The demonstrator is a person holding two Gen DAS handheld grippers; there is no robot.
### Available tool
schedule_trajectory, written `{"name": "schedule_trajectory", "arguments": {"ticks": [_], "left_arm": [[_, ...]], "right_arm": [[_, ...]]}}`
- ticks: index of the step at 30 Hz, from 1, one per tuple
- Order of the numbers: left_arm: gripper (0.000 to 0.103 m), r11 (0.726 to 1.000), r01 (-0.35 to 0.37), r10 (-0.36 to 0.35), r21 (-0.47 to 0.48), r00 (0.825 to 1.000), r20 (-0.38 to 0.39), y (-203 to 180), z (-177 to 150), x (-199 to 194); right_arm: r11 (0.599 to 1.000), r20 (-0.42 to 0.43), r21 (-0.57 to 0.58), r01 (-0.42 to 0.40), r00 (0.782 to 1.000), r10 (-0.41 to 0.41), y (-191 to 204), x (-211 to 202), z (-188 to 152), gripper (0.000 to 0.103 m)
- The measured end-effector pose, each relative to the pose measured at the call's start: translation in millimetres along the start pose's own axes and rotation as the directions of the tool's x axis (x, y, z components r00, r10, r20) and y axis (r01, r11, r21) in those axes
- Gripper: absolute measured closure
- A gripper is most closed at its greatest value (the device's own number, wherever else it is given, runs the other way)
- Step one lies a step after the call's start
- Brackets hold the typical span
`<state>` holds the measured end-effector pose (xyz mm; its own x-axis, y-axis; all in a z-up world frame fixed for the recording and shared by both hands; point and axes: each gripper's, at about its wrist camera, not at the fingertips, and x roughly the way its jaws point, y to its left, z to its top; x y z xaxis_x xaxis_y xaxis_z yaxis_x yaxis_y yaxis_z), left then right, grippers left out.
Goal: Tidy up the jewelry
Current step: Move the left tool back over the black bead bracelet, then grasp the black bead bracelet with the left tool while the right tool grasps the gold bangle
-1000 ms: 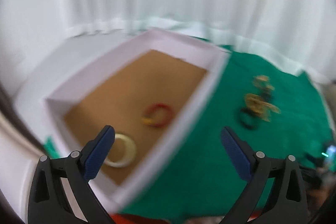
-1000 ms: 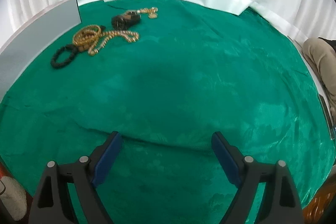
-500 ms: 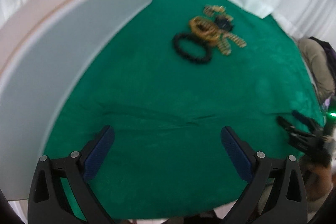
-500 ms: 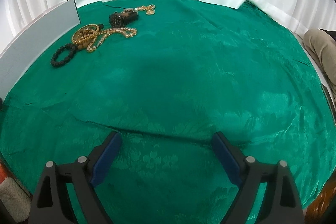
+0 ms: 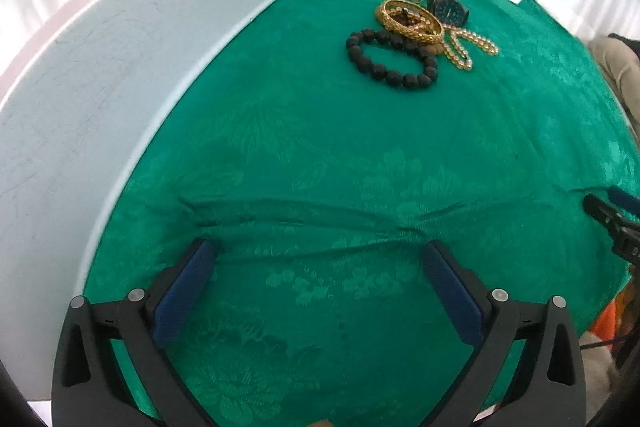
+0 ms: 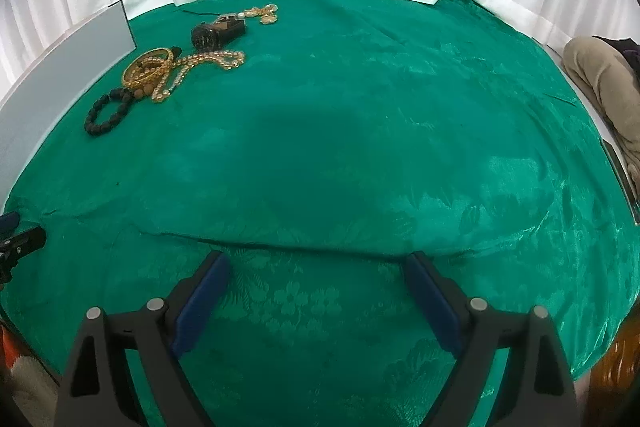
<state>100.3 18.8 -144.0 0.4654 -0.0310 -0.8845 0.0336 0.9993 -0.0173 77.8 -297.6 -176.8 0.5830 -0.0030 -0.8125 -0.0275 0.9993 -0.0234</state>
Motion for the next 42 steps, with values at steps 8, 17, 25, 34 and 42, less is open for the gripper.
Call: {"name": "schedule_trajectory", "arguments": {"ticks": [8,17,25,34,42], "left_arm": [[0.001,0.999,0.017,-0.018,0.034,1.000,0.017,5.0,-5.2,-5.3],[0.001,0.974,0.166,-0.177,0.153,0.982,0.062,-17.1,63.3,-33.4],[0.001,0.980,0.179,-0.180,0.082,0.984,0.007,-25.9,122.3,17.9],[0.021,0.998,-0.058,0.057,0.006,0.998,0.026,-17.2,119.8,62.4],[0.094,0.993,0.118,-0.119,0.014,0.992,0.051,-8.2,106.0,40.9]], "right_arm": [[0.999,0.009,-0.032,-0.025,1.000,0.025,-0.9,-2.0,-3.6,0.010],[0.999,0.006,-0.035,-0.028,1.000,0.028,-0.4,-2.5,-4.3,0.010],[0.999,0.010,-0.035,-0.028,1.000,0.029,0.4,-2.5,-4.6,0.010],[0.999,0.017,-0.037,-0.030,0.999,0.031,0.9,-3.1,-4.8,0.009],[0.999,0.022,-0.038,-0.031,0.999,0.032,1.6,-3.6,-6.2,0.009]]}}
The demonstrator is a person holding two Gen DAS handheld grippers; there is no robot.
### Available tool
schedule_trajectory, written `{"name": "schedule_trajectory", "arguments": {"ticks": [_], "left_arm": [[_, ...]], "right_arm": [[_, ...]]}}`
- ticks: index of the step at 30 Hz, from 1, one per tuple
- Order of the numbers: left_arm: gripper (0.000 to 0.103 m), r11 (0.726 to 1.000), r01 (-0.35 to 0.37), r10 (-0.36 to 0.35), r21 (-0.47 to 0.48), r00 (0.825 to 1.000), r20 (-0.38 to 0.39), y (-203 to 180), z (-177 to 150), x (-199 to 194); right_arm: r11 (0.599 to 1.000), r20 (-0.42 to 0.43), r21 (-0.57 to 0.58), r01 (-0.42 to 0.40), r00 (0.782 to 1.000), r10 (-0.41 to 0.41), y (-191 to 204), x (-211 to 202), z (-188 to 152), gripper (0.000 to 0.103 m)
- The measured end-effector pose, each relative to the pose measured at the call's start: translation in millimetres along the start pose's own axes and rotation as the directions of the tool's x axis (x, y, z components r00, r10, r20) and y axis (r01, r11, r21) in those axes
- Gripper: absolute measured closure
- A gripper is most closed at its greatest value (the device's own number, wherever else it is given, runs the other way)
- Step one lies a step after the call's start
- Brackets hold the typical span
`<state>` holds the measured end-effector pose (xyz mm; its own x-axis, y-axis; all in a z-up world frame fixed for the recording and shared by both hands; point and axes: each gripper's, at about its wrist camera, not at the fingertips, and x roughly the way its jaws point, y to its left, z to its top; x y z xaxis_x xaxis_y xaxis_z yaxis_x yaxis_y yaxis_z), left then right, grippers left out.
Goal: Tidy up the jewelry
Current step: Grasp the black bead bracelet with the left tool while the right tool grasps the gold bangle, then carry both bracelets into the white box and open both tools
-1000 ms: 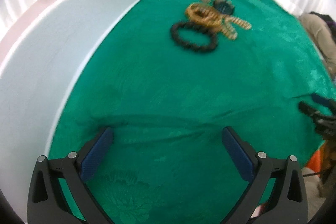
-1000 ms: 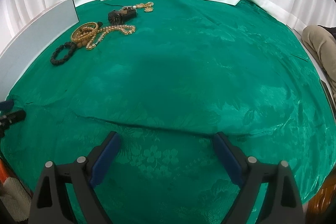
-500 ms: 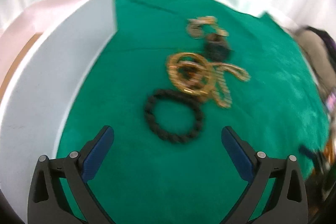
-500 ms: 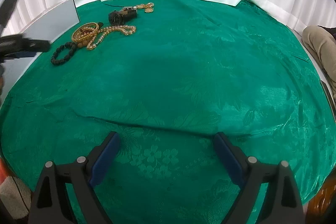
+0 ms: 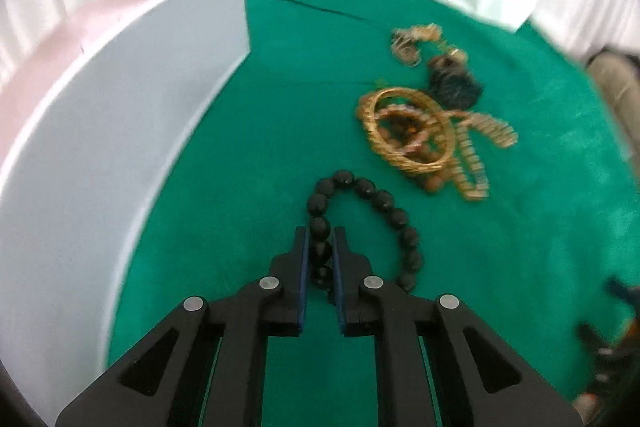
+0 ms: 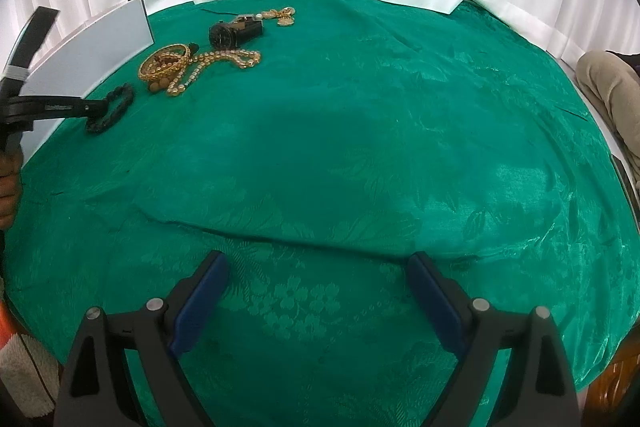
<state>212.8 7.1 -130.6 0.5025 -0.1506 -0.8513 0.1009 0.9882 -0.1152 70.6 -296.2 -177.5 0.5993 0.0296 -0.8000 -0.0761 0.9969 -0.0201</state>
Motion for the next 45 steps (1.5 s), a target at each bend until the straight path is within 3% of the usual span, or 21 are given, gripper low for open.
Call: {"name": "schedule_trajectory", "arguments": {"ticks": [6,9,13,15,16,17,19,22,28,31,33,34,36,40,45], "left_arm": [[0.094,0.978,0.170,-0.162,-0.124,0.984,0.071,25.3,-17.4,-56.1],[0.094,0.971,0.196,-0.183,-0.140,0.978,0.097,29.1,-21.0,-76.0],[0.094,0.967,0.203,-0.187,-0.155,0.976,0.113,32.3,-31.5,-91.4],[0.094,0.965,0.202,-0.184,-0.165,0.976,0.119,32.5,-32.1,-90.7],[0.094,0.965,0.202,-0.183,-0.170,0.975,0.124,33.7,-34.4,-92.8],[0.094,0.964,0.201,-0.180,-0.175,0.975,0.127,35.5,-37.3,-96.0],[0.094,0.963,0.201,-0.179,-0.182,0.975,0.131,39.7,-43.2,-103.2],[0.094,0.961,0.202,-0.179,-0.189,0.975,0.132,42.2,-46.7,-103.6],[0.094,0.954,0.215,-0.191,-0.210,0.973,0.127,54.9,-52.4,-104.4],[0.094,0.950,0.223,-0.200,-0.221,0.973,0.119,58.0,-52.4,-100.4],[0.094,0.948,0.225,-0.205,-0.223,0.973,0.110,57.6,-52.1,-97.5],[0.094,0.947,0.229,-0.209,-0.224,0.972,0.108,57.9,-51.8,-96.5],[0.094,0.947,0.236,-0.217,-0.220,0.970,0.106,57.2,-50.8,-95.7],[0.094,0.946,0.241,-0.223,-0.215,0.969,0.106,55.5,-47.1,-94.8],[0.094,0.950,0.242,-0.222,-0.197,0.968,0.120,54.3,-48.2,-100.7]], "right_arm": [[0.999,-0.030,-0.012,-0.046,0.999,0.045,-2.4,-2.5,3.8,0.010],[0.987,0.002,0.004,-0.162,0.987,0.162,-0.1,-16.4,22.2,0.011],[0.957,0.056,-0.102,-0.271,0.959,0.278,32.0,-31.5,72.8,0.014],[0.925,0.067,-0.197,-0.324,0.937,0.342,59.2,-29.9,100.0,0.035],[0.901,0.047,-0.248,-0.355,0.925,0.378,75.4,-23.5,112.5,0.058],[0.870,0.006,-0.285,-0.401,0.907,0.420,92.0,-13.1,123.5,0.073],[0.814,-0.064,-0.340,-0.470,0.876,0.479,122.2,9.3,138.6,0.076],[0.807,-0.053,-0.432,-0.404,0.904,0.424,150.4,30.4,151.9,0.076],[0.796,-0.113,-0.491,-0.353,0.932,0.344,175.8,71.8,168.3,0.076],[0.799,-0.123,-0.507,-0.323,0.945,0.304,181.7,83.2,171.4,0.082],[0.802,-0.129,-0.499,-0.328,0.943,0.306,182.7,85.2,175.0,0.090],[0.801,-0.134,-0.497,-0.334,0.942,0.309,184.4,85.0,175.0,0.103],[0.794,-0.134,-0.508,-0.334,0.941,0.311,185.1,80.4,173.7,0.103],[0.804,-0.140,-0.447,-0.391,0.919,0.369,164.2,61.9,177.7,0.102],[0.873,-0.139,-0.297,-0.386,0.922,0.360,127.9,74.9,197.4,0.098]]}}
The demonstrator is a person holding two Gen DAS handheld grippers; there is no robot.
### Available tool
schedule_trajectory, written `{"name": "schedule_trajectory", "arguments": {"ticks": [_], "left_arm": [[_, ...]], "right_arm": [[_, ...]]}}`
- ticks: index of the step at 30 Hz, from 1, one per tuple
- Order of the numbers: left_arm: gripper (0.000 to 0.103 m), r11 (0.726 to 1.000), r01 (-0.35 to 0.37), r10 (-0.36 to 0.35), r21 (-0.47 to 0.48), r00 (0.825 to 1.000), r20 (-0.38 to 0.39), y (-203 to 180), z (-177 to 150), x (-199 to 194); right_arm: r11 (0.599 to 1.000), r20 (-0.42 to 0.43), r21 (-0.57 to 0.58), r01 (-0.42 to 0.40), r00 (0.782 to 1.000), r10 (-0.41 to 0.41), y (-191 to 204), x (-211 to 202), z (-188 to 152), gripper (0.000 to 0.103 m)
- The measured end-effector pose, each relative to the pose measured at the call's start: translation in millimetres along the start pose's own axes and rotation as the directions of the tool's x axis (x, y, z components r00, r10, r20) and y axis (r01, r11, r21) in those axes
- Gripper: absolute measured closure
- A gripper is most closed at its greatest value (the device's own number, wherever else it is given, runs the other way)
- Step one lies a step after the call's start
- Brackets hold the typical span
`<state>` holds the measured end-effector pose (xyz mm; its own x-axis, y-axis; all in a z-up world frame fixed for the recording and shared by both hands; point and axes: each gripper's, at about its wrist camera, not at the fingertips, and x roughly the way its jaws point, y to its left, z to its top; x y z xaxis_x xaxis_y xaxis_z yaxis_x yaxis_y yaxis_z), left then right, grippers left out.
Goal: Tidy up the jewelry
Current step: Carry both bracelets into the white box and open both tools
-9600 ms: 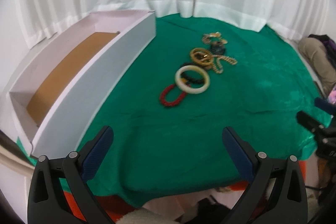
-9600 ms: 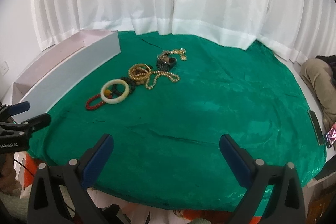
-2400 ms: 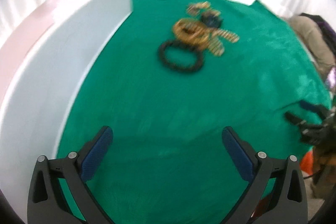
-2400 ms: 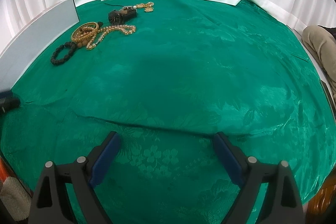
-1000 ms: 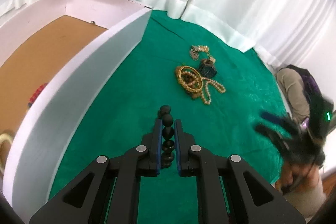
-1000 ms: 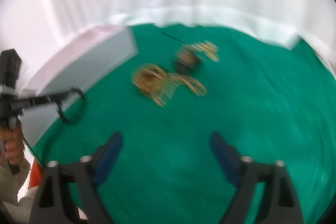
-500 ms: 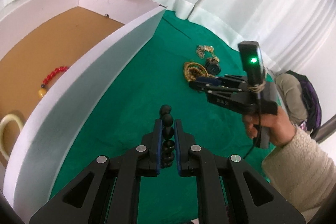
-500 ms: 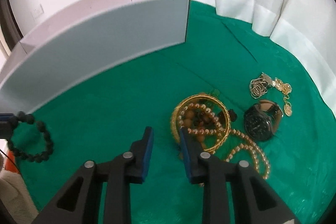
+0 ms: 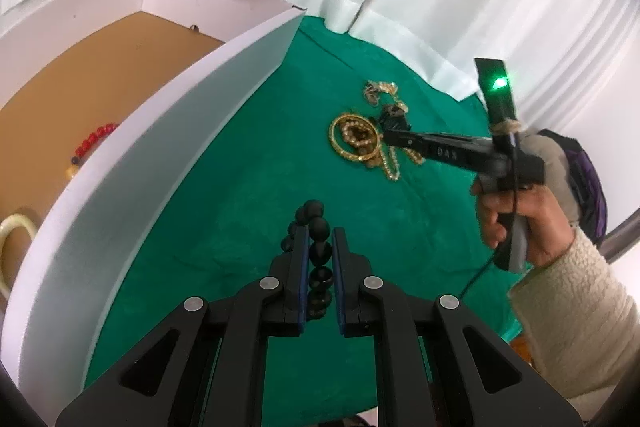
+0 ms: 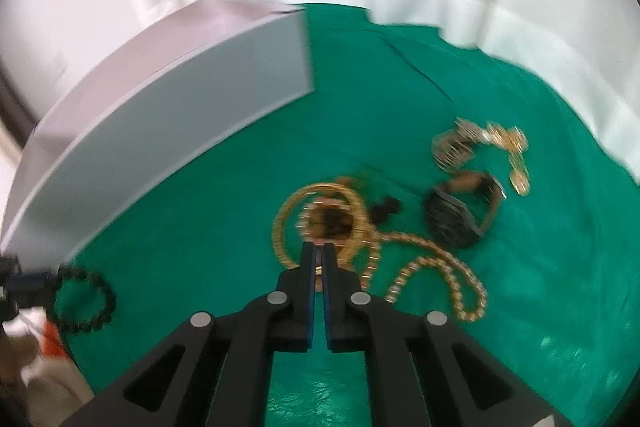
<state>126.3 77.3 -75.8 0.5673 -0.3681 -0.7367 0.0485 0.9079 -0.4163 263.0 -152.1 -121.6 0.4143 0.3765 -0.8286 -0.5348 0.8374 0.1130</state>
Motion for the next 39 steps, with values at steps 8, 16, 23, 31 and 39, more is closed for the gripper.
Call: {"name": "schedule_trajectory", "arguments": {"ticks": [8,16,23,31,39], "left_arm": [[0.094,1.000,-0.008,0.008,0.006,1.000,-0.009,1.7,-4.9,-2.6],[0.094,1.000,-0.020,0.020,-0.013,0.999,-0.030,1.7,-6.1,5.9],[0.094,1.000,0.021,-0.020,-0.023,1.000,0.002,-5.1,-2.1,-13.7],[0.094,0.986,0.146,-0.134,-0.079,0.981,0.143,-5.0,22.5,-109.6],[0.094,0.990,-0.004,0.046,-0.143,0.954,0.295,53.9,49.7,-195.1]], "right_arm": [[0.966,-0.027,0.244,-0.080,0.996,0.089,-38.9,28.0,7.7,0.089],[0.947,-0.058,0.307,-0.097,0.991,0.121,-31.9,40.6,3.6,0.084],[0.940,0.050,0.313,-0.135,0.991,0.126,-31.3,-5.9,2.5,0.095],[0.917,0.218,0.252,-0.308,0.942,0.257,12.1,-80.2,26.3,0.095],[0.854,0.200,0.079,-0.514,0.847,0.492,136.8,-81.7,77.2,0.095]]}}
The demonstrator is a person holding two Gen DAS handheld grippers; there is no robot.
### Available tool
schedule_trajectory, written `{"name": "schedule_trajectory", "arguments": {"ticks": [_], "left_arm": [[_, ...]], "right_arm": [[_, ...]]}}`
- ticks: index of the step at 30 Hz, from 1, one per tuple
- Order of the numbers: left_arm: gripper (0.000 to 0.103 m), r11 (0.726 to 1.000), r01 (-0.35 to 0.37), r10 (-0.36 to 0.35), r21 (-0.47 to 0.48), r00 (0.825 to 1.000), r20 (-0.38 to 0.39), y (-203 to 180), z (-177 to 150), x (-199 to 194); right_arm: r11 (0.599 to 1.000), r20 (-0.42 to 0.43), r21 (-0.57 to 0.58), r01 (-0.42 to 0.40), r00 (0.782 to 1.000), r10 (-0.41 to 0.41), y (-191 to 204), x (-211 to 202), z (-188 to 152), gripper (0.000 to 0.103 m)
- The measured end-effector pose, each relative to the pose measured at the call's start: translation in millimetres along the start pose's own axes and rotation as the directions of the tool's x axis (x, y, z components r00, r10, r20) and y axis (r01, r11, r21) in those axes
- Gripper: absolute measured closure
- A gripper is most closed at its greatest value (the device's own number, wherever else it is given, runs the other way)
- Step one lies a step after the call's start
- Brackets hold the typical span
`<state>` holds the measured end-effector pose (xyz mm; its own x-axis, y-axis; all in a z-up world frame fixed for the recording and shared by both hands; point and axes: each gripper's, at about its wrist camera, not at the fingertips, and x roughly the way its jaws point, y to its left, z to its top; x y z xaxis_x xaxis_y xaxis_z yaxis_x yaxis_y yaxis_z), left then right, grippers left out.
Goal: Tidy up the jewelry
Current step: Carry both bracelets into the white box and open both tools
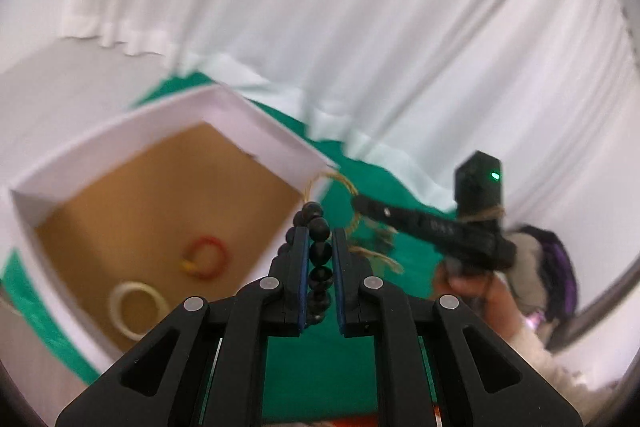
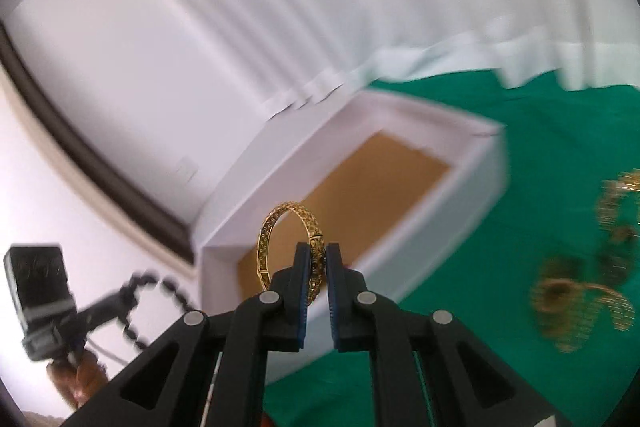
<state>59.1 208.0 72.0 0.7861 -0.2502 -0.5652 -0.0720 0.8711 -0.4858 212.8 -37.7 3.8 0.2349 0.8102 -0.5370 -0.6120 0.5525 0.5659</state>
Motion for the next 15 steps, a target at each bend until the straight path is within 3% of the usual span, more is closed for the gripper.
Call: {"name": "schedule_trajectory", "arguments": {"ticks": [7,10,15], "left_arm": [[0.094,0.989,-0.130,0.125,-0.066,0.989,-0.079,86.4,9.8,45.2],[0.094,0.976,-0.197,0.184,-0.090,0.974,-0.135,119.7,6.2,72.9],[0.093,0.951,-0.301,0.279,-0.076,0.936,-0.216,148.2,-3.7,104.6]], "right_arm": [[0.996,-0.182,-0.087,0.027,0.982,-0.043,42.2,125.6,1.7,0.095],[0.995,-0.226,-0.084,0.051,0.972,-0.069,45.1,164.1,0.8,0.095],[0.991,-0.246,-0.079,0.105,0.962,-0.122,39.5,193.1,0.2,0.092]]}}
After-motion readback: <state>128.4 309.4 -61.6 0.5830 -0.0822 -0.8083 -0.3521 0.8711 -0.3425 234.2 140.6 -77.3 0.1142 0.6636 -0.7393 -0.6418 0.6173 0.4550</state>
